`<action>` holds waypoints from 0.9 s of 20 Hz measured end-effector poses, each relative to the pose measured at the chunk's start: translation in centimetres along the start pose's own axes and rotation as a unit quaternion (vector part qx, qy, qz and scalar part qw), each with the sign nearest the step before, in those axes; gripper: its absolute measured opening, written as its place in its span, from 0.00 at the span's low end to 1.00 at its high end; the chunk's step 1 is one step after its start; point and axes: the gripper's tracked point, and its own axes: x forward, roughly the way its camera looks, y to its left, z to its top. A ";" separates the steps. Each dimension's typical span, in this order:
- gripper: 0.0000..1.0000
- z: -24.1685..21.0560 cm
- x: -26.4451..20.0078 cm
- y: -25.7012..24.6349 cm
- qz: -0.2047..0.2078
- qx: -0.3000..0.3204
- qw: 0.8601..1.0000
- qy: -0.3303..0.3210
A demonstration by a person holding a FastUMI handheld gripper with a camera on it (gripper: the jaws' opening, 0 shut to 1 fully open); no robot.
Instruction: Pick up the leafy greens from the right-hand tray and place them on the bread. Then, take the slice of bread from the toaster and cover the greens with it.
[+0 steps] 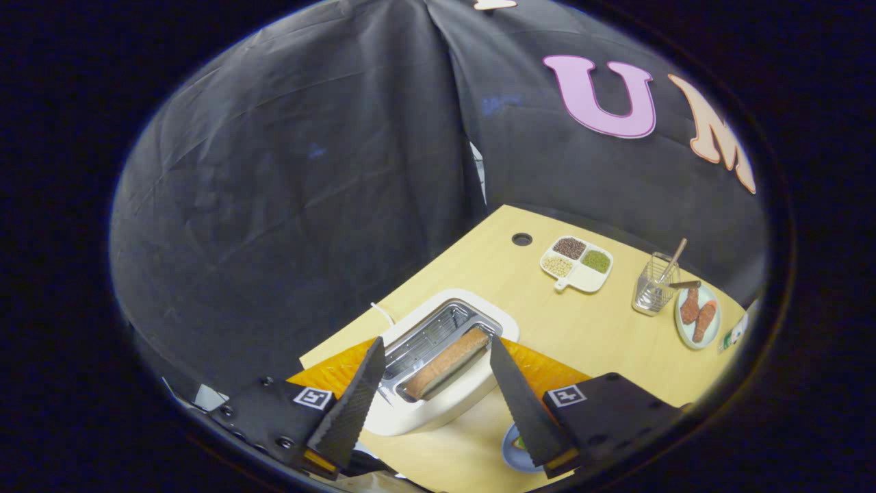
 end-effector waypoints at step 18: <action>0.20 -2.1 2.8 -1.6 -0.031 0.072 0.995 0.060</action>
